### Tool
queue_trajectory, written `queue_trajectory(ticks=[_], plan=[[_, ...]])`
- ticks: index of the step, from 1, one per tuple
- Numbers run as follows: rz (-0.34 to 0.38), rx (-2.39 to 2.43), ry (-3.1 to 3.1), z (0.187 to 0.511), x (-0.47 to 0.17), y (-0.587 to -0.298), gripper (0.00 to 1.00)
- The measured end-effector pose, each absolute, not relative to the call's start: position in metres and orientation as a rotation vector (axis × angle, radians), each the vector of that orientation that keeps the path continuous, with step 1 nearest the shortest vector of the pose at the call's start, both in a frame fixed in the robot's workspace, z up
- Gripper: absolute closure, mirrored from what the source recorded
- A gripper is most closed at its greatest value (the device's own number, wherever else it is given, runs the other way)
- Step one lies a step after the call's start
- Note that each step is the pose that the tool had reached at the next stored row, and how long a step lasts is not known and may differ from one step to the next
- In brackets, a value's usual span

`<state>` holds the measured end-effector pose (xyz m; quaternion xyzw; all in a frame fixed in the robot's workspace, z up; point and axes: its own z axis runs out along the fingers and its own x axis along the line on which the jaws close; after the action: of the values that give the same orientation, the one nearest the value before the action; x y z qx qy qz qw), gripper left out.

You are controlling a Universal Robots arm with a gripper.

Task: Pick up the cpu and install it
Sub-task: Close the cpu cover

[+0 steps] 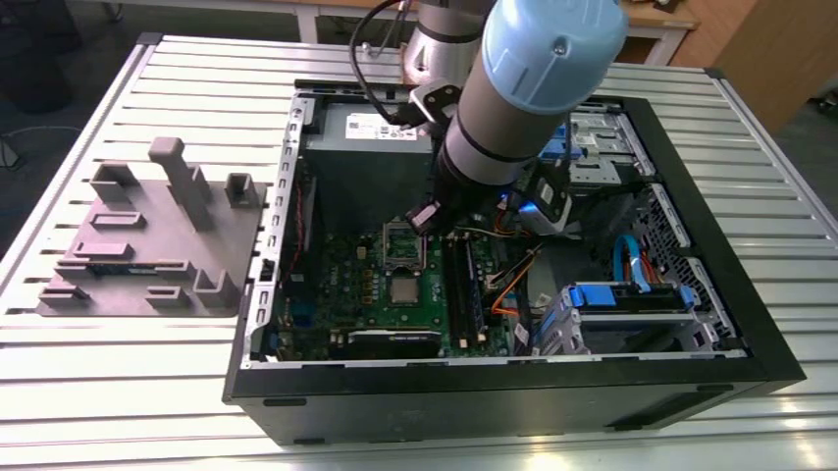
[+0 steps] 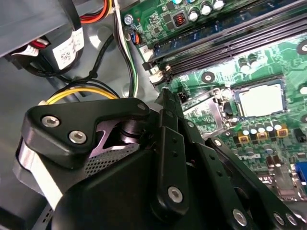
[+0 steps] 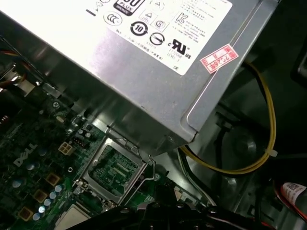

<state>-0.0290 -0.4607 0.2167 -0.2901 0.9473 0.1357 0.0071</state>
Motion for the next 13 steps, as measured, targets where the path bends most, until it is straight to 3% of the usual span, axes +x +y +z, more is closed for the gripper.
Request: queue_trajectory(ticks=[13], plan=[[0.437, -0.929, 2.954, 0.204, -0.029, -0.457, 0.90]])
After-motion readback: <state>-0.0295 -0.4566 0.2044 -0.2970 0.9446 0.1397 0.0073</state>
